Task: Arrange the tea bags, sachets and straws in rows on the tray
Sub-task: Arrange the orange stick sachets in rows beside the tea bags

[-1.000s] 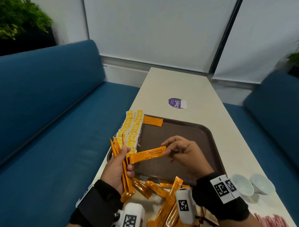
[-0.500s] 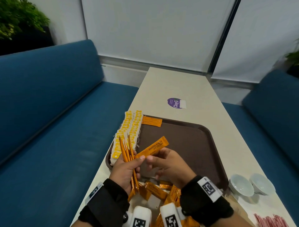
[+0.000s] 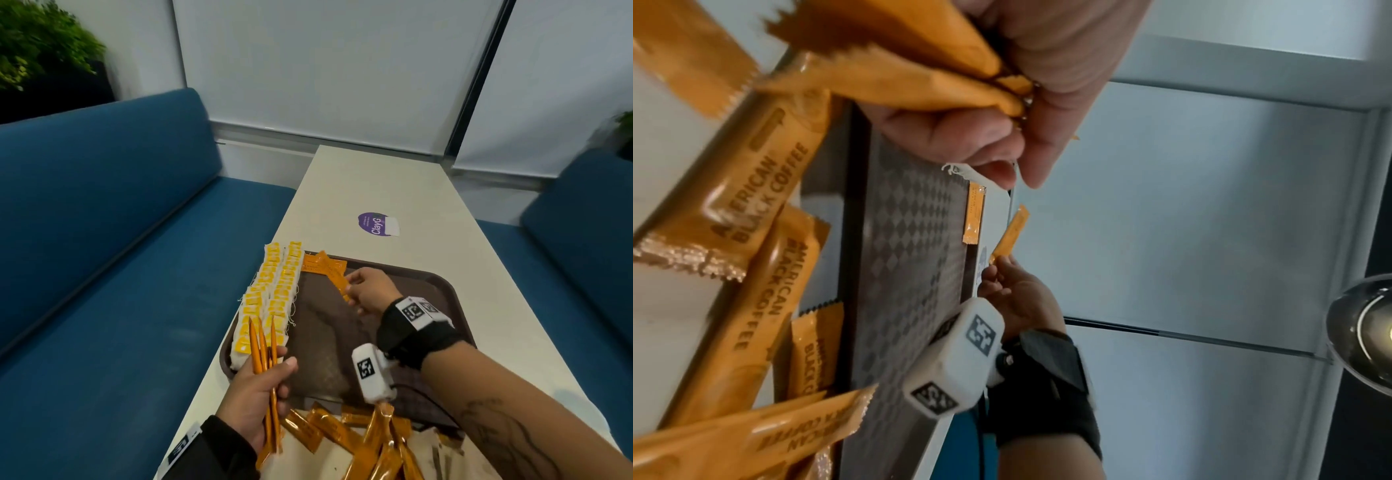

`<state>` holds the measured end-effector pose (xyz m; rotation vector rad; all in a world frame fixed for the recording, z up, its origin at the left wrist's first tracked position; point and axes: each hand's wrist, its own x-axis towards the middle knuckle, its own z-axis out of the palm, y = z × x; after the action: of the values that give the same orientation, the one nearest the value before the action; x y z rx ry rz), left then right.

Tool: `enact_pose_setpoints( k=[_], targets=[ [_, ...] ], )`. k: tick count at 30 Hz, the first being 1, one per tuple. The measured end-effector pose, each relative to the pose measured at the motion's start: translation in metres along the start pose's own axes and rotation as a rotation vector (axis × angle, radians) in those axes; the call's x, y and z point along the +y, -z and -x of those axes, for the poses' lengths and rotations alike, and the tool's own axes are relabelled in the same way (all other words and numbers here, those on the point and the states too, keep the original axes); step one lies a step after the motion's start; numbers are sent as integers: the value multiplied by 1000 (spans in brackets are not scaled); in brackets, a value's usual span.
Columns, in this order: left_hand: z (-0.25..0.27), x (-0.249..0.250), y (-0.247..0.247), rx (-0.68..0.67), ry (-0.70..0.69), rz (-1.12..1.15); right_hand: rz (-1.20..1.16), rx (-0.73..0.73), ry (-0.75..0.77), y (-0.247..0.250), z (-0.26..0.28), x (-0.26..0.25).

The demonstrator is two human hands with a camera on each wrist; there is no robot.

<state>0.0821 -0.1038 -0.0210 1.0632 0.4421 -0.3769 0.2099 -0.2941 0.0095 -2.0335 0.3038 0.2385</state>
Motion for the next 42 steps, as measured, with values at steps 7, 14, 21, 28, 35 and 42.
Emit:
enact_pose_setpoints(
  k=[7, 14, 21, 28, 35, 42],
  targets=[
    [-7, -4, 10, 4, 29, -4, 258, 9, -55, 1, -74, 0],
    [-13, -3, 12, 42, 50, -61, 220, 1, -132, -12, -110, -1],
    [-18, -3, 14, 42, 54, -101, 288, 16, -81, -7, -126, 0],
    [-19, -5, 13, 25, 56, -94, 486, 43, -170, -13, -130, -5],
    [-18, -7, 13, 19, 68, -94, 577, 122, -117, -10, -125, 0],
    [-11, -2, 6, -42, 84, -32, 445, 106, -55, 1, -117, 9]
  ],
)
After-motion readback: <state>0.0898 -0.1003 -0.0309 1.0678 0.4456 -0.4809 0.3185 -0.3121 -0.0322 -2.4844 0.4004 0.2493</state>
